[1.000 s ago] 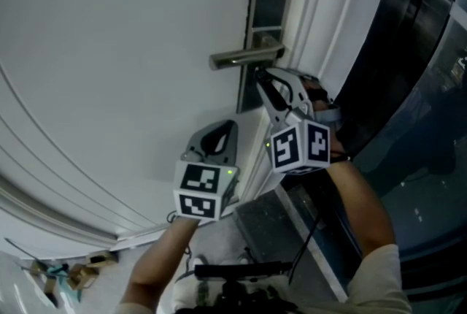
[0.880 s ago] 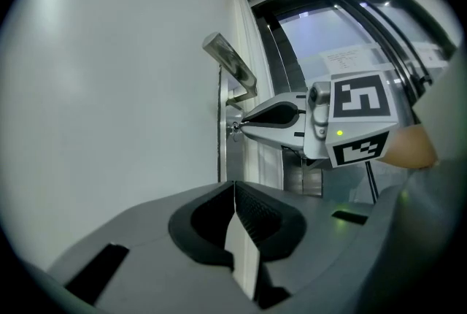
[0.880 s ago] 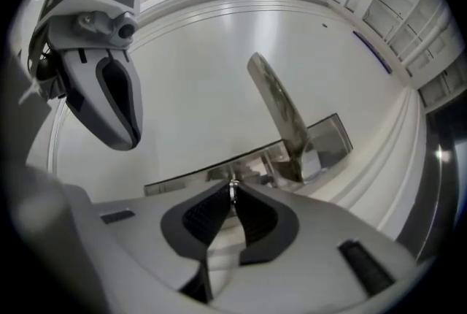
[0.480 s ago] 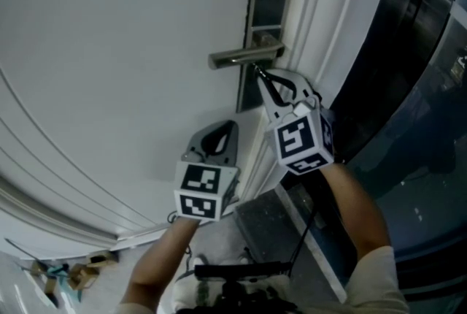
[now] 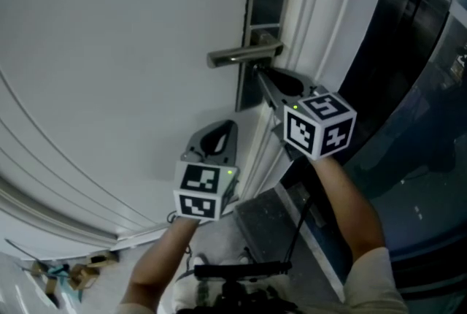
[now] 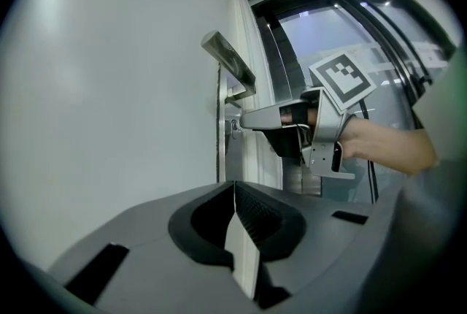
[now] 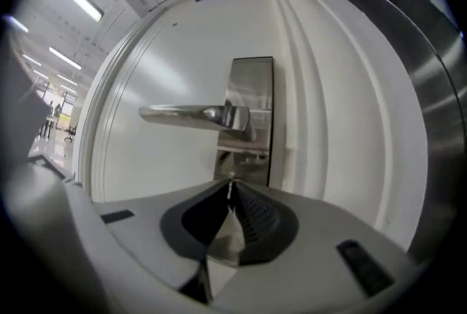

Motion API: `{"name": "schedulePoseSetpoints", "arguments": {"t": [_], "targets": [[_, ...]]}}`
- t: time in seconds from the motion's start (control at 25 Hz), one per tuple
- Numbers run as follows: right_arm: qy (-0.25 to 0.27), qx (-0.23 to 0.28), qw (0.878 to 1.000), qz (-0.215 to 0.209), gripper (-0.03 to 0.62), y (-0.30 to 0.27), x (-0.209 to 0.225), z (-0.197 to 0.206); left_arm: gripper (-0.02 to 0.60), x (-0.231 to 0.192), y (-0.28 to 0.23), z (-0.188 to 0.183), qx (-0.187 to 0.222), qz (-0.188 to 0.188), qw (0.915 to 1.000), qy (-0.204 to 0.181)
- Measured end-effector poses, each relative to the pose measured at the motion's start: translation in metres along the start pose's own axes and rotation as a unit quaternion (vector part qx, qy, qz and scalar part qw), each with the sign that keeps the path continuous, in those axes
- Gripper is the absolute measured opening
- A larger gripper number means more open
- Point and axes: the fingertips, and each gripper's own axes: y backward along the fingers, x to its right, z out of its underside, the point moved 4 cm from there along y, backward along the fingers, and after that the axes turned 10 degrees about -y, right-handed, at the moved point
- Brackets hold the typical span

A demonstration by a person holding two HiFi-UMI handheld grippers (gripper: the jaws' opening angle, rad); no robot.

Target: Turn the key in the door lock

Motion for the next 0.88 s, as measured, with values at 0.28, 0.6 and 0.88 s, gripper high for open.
{"name": "schedulePoseSetpoints", "arguments": {"t": [0.28,0.6,0.88], "targets": [[-0.207,0.028,0.977,-0.043,0.039,0.001,0.009,0.002,0.017,0.001,0.001,0.000,0.001,0.002,1.0000,0.001],[-0.381,0.049,0.920,-0.076,0.048,0.002,0.018,0.009,0.017,0.003,-0.001,0.001,0.001,0.004,1.0000,0.001],[-0.508,0.068,0.851,-0.116,0.052,0.001,0.021,0.016,0.017,0.004,-0.002,0.000,0.002,0.005,1.0000,0.000]]}}
